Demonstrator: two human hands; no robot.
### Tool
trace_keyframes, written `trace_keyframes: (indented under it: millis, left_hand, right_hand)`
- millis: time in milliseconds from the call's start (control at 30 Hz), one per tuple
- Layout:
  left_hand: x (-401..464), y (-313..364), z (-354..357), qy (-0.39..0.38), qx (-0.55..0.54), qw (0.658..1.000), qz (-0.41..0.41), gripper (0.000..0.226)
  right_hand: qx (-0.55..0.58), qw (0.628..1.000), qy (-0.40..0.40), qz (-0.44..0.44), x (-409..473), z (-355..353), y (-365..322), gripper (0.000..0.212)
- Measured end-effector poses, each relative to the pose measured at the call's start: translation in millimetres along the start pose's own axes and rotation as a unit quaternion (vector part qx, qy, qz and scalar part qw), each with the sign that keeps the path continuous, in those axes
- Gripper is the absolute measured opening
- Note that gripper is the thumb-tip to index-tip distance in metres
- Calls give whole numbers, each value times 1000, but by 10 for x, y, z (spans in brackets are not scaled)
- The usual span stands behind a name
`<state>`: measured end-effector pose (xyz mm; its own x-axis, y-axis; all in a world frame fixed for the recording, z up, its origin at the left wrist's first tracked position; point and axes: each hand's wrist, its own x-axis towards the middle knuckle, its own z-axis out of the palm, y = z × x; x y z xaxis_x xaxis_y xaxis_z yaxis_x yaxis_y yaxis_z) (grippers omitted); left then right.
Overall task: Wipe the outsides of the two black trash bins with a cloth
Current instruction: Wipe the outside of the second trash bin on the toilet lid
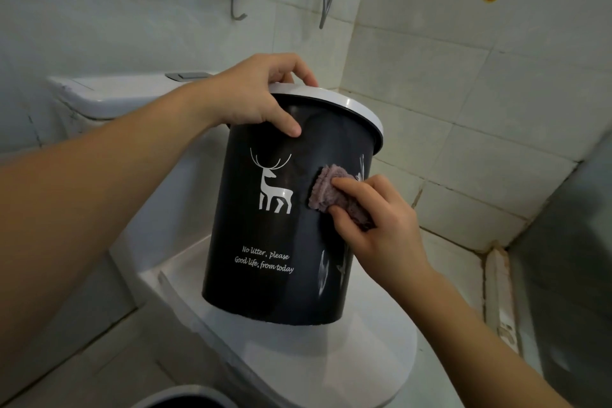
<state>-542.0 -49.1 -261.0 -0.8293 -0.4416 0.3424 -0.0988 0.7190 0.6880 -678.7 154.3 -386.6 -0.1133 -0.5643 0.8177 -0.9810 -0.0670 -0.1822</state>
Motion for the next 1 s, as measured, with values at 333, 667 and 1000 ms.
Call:
trace_keyframes:
  millis: [333,667,1000]
  left_hand:
    - [68,146,166,-22,84,996,-12,70]
    - [48,173,179,-26,79,996,-23,68]
    - [45,164,174,-21,86,996,-30,66]
  right_hand:
    - [13,996,-62,-57,-85,-48,-15,32]
    - [-32,995,-74,-59,-3,-118,-55,30]
    - [-18,973,-173,-150,-482,-129,-252,22]
